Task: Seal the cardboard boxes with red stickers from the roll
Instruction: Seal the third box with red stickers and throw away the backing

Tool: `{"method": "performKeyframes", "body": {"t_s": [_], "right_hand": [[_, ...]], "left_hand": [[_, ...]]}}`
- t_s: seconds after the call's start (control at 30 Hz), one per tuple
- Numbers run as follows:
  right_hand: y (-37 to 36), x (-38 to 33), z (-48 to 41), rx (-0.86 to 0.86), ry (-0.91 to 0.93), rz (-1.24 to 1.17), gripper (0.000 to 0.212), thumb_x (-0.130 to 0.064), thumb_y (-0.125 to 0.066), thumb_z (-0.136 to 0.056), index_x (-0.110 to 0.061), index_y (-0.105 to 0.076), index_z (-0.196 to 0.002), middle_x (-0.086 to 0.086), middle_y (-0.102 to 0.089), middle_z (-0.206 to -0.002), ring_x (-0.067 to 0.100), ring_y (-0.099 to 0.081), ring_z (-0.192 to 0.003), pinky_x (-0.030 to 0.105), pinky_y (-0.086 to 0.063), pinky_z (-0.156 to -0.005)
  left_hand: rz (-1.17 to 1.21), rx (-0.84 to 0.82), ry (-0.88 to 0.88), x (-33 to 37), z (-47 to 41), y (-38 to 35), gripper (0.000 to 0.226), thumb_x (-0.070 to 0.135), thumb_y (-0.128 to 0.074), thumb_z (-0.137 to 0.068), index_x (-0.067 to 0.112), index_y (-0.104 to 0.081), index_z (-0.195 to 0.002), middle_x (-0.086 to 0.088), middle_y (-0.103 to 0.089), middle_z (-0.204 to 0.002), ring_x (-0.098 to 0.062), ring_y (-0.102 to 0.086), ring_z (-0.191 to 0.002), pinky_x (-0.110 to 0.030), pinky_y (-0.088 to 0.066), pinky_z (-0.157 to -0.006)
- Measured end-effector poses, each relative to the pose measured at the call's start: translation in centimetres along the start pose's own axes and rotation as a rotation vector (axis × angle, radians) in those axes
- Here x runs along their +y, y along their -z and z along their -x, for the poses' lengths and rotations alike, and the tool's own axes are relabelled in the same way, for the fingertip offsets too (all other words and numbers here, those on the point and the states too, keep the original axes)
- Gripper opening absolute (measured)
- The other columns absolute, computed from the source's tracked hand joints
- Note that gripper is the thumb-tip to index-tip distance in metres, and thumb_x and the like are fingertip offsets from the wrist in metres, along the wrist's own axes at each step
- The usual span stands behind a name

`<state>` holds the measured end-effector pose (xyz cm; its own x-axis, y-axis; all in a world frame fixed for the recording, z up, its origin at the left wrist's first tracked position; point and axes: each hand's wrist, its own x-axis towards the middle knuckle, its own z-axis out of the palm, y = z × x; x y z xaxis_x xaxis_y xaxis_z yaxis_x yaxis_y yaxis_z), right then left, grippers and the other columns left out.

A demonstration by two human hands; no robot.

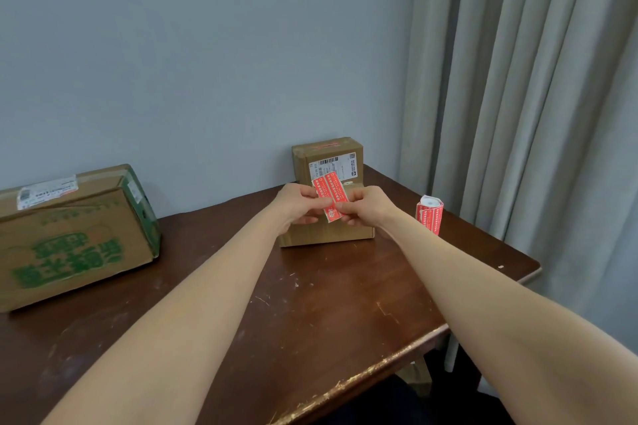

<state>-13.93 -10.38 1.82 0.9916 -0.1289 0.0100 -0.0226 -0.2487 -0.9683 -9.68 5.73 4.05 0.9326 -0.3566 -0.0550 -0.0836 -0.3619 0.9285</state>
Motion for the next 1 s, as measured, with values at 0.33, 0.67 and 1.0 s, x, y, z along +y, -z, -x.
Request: {"method": "performKeyframes", "body": {"t_s": [0.33,0.67,1.0], "right_hand": [[-0.6,-0.5,1.2,-0.06,0.0,0.005,0.019,-0.027,-0.073,-0.084,-0.009,-0.066,-0.088,-0.002,-0.067,-0.073,0.005,-0.051,-0.054,0.017,-0.037,-0.047],[0.0,-0.1,1.0,0.016,-0.064,-0.139,0.005,-0.014,-0.067,-0.089,-0.009,-0.067,-0.088,0.001,-0.067,-0.069,0.003,-0.056,-0.049,0.014,-0.048,-0.048],[0.3,0.3,0.2,0.135,-0.106,-0.38,0.002,-0.005,-0.061,-0.092,-0.005,-0.063,-0.091,0.012,-0.071,-0.089,0.012,-0.069,-0.066,0.017,-0.056,-0.056]], "left_hand": [[-0.268,0.059,-0.057,-0.2,-0.1,0.0,0.021,0.027,-0.065,-0.09,0.011,-0.072,-0.101,-0.004,-0.072,-0.094,-0.008,-0.062,-0.072,-0.018,-0.044,-0.061],[-0.441,0.027,-0.088,0.2,-0.1,-0.2,0.021,0.034,-0.074,-0.081,0.015,-0.074,-0.088,0.001,-0.07,-0.088,-0.012,-0.061,-0.083,-0.025,-0.047,-0.071],[-0.098,0.252,-0.134,-1.0,-0.4,0.8,0.005,0.013,-0.07,-0.086,0.013,-0.067,-0.081,-0.005,-0.066,-0.076,-0.013,-0.062,-0.069,-0.025,-0.056,-0.068]]}}
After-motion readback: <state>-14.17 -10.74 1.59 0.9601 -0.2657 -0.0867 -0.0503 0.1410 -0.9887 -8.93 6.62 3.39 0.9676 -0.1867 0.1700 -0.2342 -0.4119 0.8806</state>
